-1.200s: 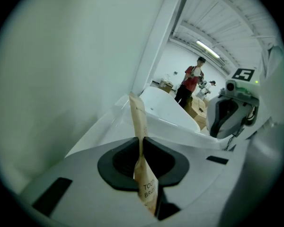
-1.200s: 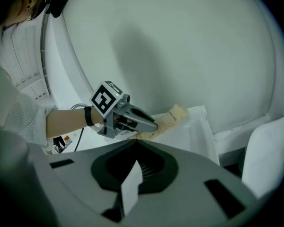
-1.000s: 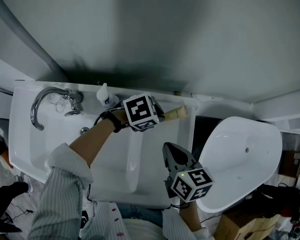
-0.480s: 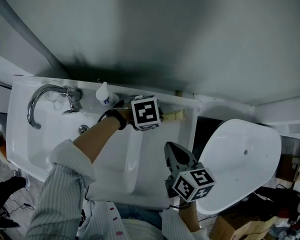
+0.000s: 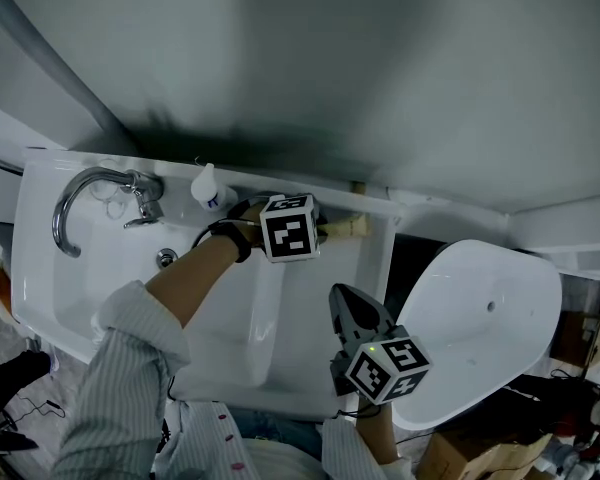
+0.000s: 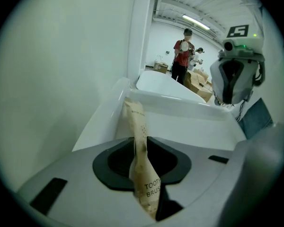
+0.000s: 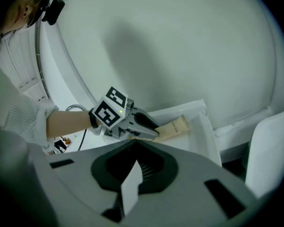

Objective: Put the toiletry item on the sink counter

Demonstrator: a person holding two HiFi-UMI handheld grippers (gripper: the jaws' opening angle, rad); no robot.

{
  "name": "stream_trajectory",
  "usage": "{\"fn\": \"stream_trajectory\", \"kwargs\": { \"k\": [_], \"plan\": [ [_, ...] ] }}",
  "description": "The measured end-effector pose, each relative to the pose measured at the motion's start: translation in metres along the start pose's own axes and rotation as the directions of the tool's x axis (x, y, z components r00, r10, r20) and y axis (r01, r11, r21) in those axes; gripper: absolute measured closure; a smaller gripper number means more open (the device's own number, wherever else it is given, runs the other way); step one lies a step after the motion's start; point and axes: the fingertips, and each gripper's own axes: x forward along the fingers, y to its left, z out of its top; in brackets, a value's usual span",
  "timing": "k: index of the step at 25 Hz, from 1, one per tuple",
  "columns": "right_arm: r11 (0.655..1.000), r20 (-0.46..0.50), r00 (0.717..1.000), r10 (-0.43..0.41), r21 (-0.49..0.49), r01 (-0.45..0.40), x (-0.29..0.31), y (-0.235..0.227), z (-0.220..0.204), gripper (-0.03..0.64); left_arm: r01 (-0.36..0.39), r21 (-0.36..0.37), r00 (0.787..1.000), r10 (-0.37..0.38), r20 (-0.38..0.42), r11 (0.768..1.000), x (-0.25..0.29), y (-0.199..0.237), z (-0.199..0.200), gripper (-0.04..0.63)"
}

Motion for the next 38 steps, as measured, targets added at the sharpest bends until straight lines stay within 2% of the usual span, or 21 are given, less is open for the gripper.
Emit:
{"fn": "stream_trajectory", "kwargs": {
  "k": [5,14,18,23,32,38],
  "plan": [
    [1.000,-0.003,1.000,0.009,-0.007,-0.009,0.001,0.002,0.000,0.607,-0.020,-0.025,0.999,0.021,0.040,0.999,-0.006,0.003,0.008,0.486],
    [1.000,-0.006,1.000,0.013,-0.028,-0.014,-0.002,0.012,0.001,0.607,-0.049,-0.049,0.996,0.052,0.072,0.998,-0.021,-0.001,0.014,0.483],
    [0.999,-0.005,1.000,0.018,-0.041,-0.018,-0.006,0.018,0.003,0.607,-0.065,-0.087,0.993,0.073,0.091,0.994,-0.031,-0.004,0.016,0.483],
    [0.998,0.000,1.000,0.029,-0.063,-0.029,-0.013,0.028,0.005,0.607,-0.074,-0.150,0.982,0.098,0.160,0.986,-0.048,-0.017,0.023,0.485],
    [0.991,-0.006,0.998,0.067,-0.118,-0.067,-0.021,0.055,0.002,0.607,-0.128,-0.196,0.967,0.167,0.193,0.972,-0.080,-0.043,0.013,0.496],
    [0.983,0.022,0.995,0.098,-0.159,-0.093,-0.026,0.082,0.004,0.607,-0.165,-0.249,0.942,0.227,0.247,0.954,-0.116,-0.062,0.007,0.515]
  ]
}}
